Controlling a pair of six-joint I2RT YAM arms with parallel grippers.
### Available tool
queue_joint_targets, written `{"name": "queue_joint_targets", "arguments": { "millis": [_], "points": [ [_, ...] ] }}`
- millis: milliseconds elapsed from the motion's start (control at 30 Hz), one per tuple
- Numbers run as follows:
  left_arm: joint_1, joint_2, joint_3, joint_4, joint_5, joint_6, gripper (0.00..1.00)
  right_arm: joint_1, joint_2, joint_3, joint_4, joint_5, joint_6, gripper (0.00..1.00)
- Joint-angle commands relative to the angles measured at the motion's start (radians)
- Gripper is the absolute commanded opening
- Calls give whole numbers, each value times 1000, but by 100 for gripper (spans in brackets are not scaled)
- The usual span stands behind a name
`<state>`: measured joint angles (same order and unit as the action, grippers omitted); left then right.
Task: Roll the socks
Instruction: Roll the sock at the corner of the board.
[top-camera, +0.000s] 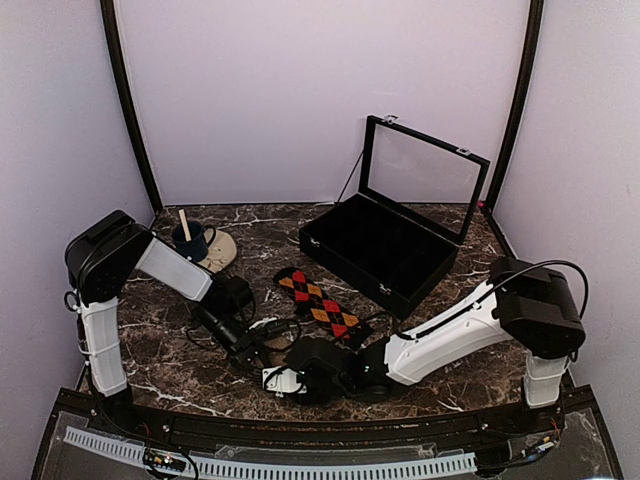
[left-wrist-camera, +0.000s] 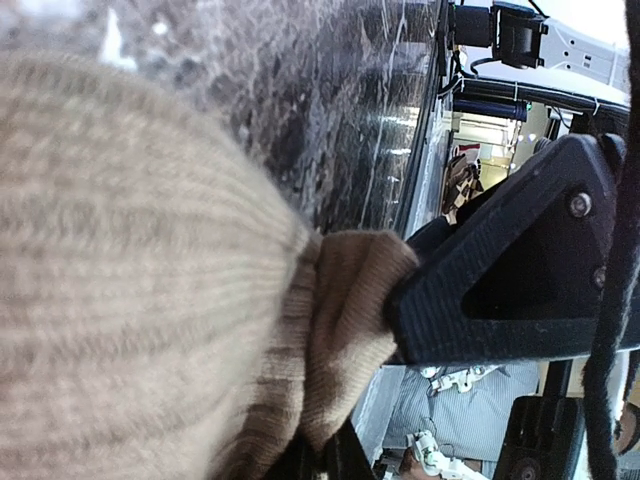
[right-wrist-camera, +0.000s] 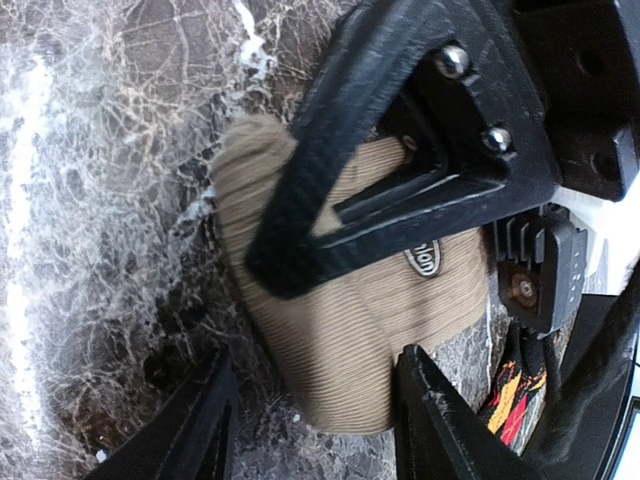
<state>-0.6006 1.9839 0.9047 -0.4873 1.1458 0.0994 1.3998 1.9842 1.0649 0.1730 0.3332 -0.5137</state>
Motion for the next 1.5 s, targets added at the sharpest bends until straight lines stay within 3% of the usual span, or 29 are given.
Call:
{"name": "queue_joint_targets", "arguments": {
  "millis": [0, 467, 800, 1167, 1333, 1467],
  "points": [
    [17, 32, 23, -43, -23, 34, 0, -18, 45, -23, -163, -39, 6, 49],
    [18, 44, 23, -70, 3, 49, 0, -30, 107, 40, -196, -56, 4, 44],
    [17, 36, 34, -75, -7, 42, 0, -57, 97, 4, -255, -103, 61, 26],
    [18, 33, 32, -65, -14, 30, 0, -93, 107, -16, -283, -119, 100, 24],
    [17, 19, 35, -52, -41, 2, 0, -108, 102, -1, -324, -185, 107, 17],
    [19, -21, 23, 3, -93, -65, 15, -114, 103, 41, -384, -253, 122, 10]
  ]
}}
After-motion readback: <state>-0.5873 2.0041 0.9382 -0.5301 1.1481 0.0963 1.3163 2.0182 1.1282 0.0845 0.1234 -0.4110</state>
